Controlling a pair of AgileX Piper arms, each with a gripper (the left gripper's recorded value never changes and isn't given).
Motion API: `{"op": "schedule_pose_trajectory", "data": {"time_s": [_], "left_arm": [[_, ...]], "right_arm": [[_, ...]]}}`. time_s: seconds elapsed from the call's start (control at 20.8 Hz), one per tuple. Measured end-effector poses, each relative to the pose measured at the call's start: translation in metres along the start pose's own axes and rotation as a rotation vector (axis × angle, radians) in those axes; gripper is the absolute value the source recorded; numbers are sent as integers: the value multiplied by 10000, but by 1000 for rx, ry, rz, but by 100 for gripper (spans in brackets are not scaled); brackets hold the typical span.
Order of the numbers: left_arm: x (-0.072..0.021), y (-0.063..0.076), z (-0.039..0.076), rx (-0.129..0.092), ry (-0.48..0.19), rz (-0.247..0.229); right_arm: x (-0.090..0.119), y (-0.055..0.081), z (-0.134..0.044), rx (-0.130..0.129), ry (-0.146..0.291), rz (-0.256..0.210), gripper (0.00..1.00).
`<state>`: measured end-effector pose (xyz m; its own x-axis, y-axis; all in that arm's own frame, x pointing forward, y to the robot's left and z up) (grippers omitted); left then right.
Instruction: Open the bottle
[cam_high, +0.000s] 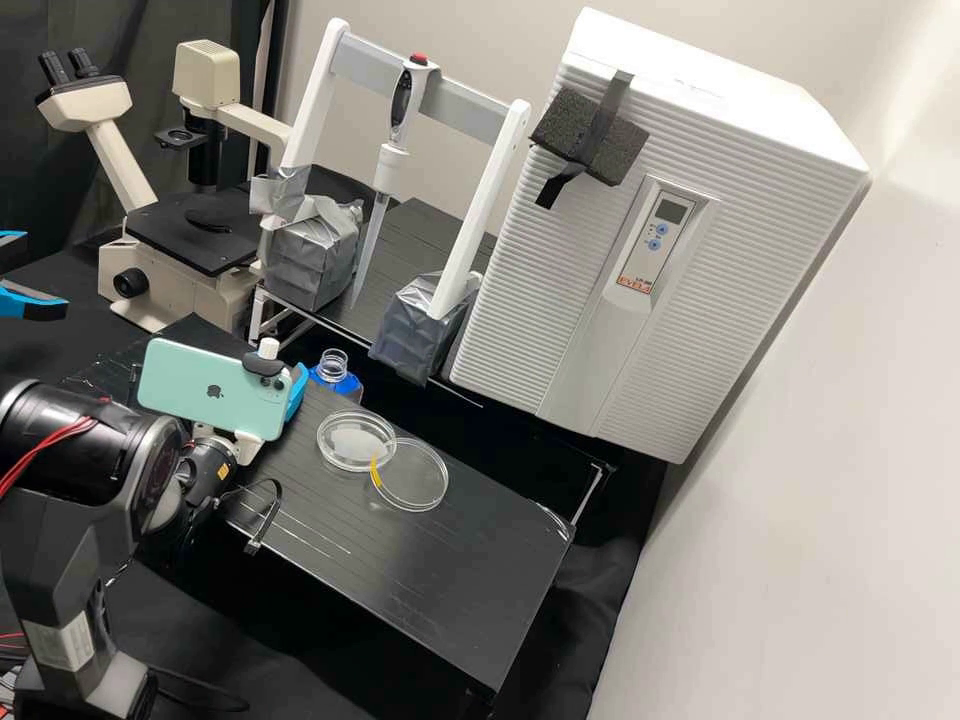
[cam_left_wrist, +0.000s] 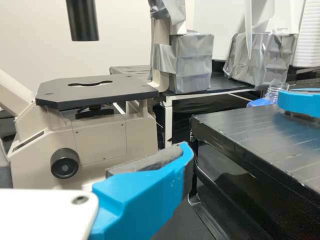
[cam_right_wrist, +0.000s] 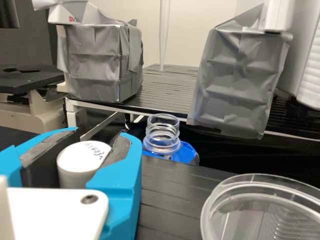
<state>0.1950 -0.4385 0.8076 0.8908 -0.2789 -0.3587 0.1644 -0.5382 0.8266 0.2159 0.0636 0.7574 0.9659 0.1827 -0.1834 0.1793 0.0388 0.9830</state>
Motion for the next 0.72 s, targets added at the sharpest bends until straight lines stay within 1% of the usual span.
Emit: {"op": "schedule_pose_trajectory", "data": {"time_s": [0.29,0.34,0.53,0.62,0.72], "left_arm": [[0,0,0,0,0,0],[0,0,0,0,0,0],[0,0,0,0,0,0],[0,0,0,1,0,0],[0,0,0,1,0,0]], "right_arm": [[3,-18,-23,4,13,5,0],[3,-17,-22,4,12,6,100],[2,-24,-29,2,13,4,100],[2,-17,-21,2,5,11,100],[0,-21,-23,-7,-5,19,100]]}}
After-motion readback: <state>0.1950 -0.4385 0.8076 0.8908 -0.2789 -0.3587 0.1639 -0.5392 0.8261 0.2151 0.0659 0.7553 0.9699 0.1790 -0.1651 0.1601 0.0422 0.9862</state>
